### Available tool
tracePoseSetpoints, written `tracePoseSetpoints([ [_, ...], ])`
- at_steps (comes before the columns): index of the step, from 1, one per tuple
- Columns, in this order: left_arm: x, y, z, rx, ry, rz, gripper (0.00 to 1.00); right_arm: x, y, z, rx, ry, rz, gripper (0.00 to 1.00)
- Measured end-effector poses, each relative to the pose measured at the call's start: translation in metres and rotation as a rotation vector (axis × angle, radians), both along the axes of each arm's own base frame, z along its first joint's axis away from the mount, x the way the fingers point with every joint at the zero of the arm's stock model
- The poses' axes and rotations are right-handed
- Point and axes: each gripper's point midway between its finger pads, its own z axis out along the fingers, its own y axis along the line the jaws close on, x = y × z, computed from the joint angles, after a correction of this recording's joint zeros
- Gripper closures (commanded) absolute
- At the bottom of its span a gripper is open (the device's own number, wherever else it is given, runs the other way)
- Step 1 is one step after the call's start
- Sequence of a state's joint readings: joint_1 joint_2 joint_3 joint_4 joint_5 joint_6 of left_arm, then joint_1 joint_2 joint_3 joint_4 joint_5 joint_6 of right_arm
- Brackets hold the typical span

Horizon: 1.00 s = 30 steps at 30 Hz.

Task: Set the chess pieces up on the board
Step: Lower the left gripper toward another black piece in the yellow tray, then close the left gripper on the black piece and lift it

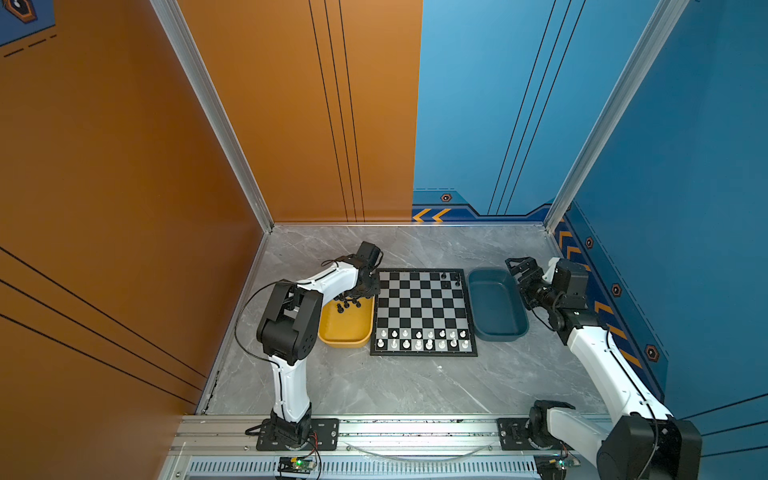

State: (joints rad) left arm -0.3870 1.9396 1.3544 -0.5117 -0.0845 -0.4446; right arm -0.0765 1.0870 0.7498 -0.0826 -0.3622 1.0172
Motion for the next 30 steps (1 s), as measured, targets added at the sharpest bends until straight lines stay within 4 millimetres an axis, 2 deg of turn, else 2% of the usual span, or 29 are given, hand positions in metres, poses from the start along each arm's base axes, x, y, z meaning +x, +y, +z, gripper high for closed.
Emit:
tracePoseSetpoints([
  [4,0.001,0.000,0.001,-0.002,-0.002,0.000,1.00,0.000,0.000,-0.001,0.000,0.003,0.000,0.00],
  [13,-0.003,-0.001,0.006,0.005,0.000,-0.008,1.00,0.000,0.000,-0.001,0.000,0.004,0.001,0.00],
  [22,-0.005,-0.005,0.067,-0.016,-0.118,-0.016,1.00,0.000,0.000,-0.001,-0.006,0.002,0.004,0.00],
  [30,-0.004,-0.037,0.109,-0.028,-0.194,-0.084,1.00,-0.001,0.000,0.000,-0.006,0.001,0.003,0.00],
])
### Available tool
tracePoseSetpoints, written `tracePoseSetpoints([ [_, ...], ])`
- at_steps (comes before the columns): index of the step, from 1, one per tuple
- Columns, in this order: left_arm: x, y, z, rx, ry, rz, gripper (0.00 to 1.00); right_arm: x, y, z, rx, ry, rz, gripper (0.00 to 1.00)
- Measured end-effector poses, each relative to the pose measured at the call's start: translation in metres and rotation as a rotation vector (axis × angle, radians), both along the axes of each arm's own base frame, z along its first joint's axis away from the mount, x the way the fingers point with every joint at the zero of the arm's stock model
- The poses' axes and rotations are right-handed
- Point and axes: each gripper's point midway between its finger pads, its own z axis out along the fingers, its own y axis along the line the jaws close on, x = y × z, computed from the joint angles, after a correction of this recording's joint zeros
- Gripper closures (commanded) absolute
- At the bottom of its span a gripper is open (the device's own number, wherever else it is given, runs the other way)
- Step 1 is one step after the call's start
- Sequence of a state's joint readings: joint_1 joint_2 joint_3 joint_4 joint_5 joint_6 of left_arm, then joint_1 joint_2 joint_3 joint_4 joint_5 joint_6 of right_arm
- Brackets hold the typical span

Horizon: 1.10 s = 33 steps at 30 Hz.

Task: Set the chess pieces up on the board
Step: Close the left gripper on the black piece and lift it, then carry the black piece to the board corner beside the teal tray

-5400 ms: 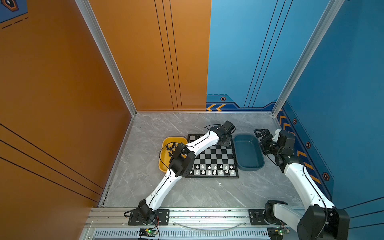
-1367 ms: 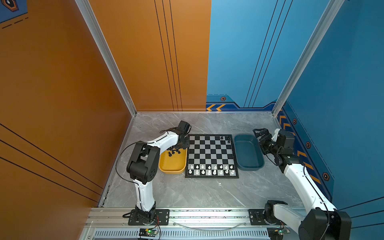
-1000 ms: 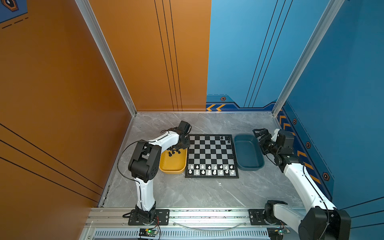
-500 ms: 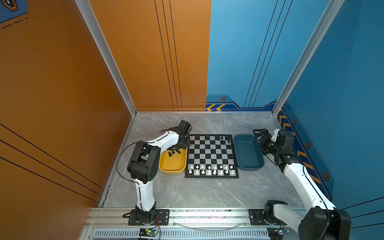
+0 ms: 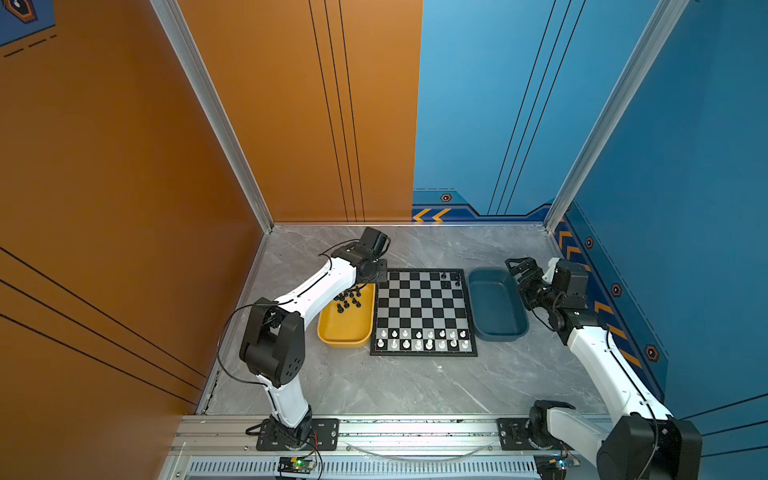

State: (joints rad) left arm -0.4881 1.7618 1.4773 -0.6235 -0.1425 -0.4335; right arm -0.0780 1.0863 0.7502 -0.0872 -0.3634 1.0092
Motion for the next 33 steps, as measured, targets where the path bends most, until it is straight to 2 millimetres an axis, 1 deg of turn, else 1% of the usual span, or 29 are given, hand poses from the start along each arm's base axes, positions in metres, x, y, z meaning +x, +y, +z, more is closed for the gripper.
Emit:
tracePoseSetpoints([
  [3,0.004,-0.021,0.023,-0.016,-0.046,-0.041,1.00,0.000,-0.001,0.001,-0.002,-0.004,-0.001,0.00],
  [5,0.011,-0.039,0.038,-0.031,-0.081,-0.071,1.00,0.000,-0.003,0.002,-0.004,-0.009,-0.003,0.00],
  [7,0.019,-0.056,0.044,-0.037,-0.100,-0.098,1.00,-0.001,-0.004,0.003,-0.004,-0.011,-0.006,0.00],
  [9,0.026,-0.072,0.043,-0.037,-0.104,-0.121,1.00,-0.001,-0.006,0.005,-0.006,-0.016,-0.010,0.00],
  [12,0.037,-0.095,0.030,-0.024,-0.090,-0.155,1.00,-0.002,-0.009,0.007,-0.005,-0.022,-0.017,0.00],
  [14,0.041,-0.108,0.017,-0.013,-0.070,-0.176,1.00,-0.002,-0.011,0.007,-0.005,-0.022,-0.022,0.00],
  [17,0.044,-0.125,-0.002,-0.003,-0.039,-0.208,1.00,-0.002,-0.013,0.007,-0.004,-0.023,-0.024,0.00],
  [20,0.046,-0.141,-0.015,0.001,-0.021,-0.235,1.00,-0.002,-0.013,0.007,0.000,-0.023,-0.022,0.00],
  [27,0.049,-0.169,-0.033,0.007,-0.010,-0.290,1.00,-0.001,-0.015,0.005,0.004,-0.017,-0.023,0.00],
  [33,0.058,-0.185,-0.049,0.016,-0.016,-0.315,1.00,0.000,-0.015,0.001,0.007,-0.006,-0.022,0.00],
])
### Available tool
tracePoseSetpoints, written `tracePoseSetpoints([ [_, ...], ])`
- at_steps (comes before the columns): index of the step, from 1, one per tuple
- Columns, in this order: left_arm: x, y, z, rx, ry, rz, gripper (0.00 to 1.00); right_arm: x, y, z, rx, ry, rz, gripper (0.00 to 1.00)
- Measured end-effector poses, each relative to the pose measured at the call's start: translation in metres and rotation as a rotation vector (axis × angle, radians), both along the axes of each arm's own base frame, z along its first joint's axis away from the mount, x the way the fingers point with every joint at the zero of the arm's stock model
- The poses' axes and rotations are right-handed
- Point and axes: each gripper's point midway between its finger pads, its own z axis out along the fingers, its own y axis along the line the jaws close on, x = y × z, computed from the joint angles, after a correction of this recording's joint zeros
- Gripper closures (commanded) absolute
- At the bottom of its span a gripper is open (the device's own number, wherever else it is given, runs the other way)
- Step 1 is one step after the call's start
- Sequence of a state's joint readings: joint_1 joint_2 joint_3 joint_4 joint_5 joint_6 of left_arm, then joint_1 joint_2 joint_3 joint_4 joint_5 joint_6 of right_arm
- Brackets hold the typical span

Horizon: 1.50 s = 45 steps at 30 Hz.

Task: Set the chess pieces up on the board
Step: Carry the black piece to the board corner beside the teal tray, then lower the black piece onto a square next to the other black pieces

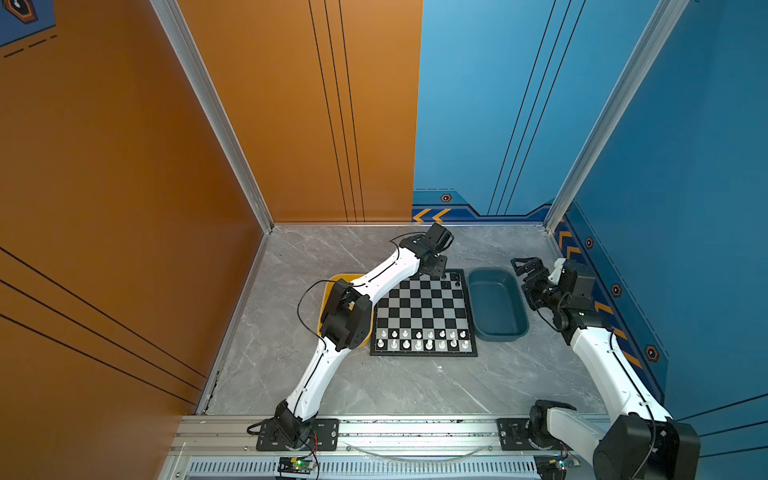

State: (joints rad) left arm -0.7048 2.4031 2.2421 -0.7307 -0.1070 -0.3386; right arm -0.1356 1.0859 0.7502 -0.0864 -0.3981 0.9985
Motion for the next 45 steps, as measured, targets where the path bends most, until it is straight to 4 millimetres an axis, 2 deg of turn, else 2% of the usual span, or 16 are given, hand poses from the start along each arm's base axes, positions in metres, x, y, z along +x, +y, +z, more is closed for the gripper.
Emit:
tracePoseSetpoints([
  [8,0.006,-0.006,-0.021,0.019,0.012,-0.008,1.00,0.001,0.001,-0.003,0.006,0.008,0.007,0.00],
  [23,0.017,-0.011,-0.035,0.036,-0.006,-0.007,0.99,0.001,0.002,-0.004,0.010,0.012,0.012,0.00],
  [29,0.018,-0.013,-0.035,0.036,-0.012,-0.013,0.98,0.001,0.002,-0.006,0.011,0.017,0.012,0.00],
  [45,0.017,-0.014,-0.035,0.040,-0.014,-0.023,0.79,0.001,0.002,-0.006,0.011,0.017,0.013,0.00],
])
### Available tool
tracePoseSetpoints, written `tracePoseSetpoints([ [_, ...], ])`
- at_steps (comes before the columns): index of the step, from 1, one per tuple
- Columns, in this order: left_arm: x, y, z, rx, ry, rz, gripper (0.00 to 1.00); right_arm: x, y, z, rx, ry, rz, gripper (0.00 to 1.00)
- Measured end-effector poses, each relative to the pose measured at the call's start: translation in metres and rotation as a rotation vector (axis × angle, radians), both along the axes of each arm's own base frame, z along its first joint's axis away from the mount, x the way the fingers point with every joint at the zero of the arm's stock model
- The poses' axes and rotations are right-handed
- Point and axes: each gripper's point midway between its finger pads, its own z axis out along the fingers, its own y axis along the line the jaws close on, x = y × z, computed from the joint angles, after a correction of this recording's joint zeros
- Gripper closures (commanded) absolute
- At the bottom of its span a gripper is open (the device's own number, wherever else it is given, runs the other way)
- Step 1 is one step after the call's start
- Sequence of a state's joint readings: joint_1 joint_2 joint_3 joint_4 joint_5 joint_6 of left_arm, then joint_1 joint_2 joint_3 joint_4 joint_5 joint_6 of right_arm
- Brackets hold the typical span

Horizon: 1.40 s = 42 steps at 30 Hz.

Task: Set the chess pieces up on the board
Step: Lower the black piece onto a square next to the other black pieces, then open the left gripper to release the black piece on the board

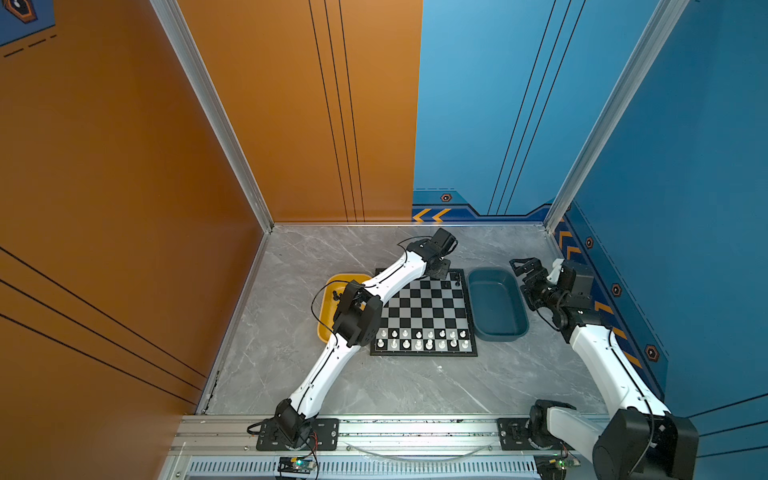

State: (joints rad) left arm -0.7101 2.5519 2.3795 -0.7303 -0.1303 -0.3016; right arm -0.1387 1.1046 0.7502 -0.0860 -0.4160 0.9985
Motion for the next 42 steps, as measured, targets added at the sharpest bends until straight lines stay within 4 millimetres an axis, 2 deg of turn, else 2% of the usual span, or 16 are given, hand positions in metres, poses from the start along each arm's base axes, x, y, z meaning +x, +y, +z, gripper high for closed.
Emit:
tracePoseSetpoints([
  [7,-0.0018,-0.0023,-0.0001,0.001,-0.001,-0.007,0.76,0.0002,0.0000,-0.0006,0.000,0.002,0.000,0.00],
  [42,-0.0031,-0.0020,-0.0027,0.013,0.001,-0.020,0.73,0.0002,0.0000,-0.0006,0.000,0.002,0.000,0.00],
])
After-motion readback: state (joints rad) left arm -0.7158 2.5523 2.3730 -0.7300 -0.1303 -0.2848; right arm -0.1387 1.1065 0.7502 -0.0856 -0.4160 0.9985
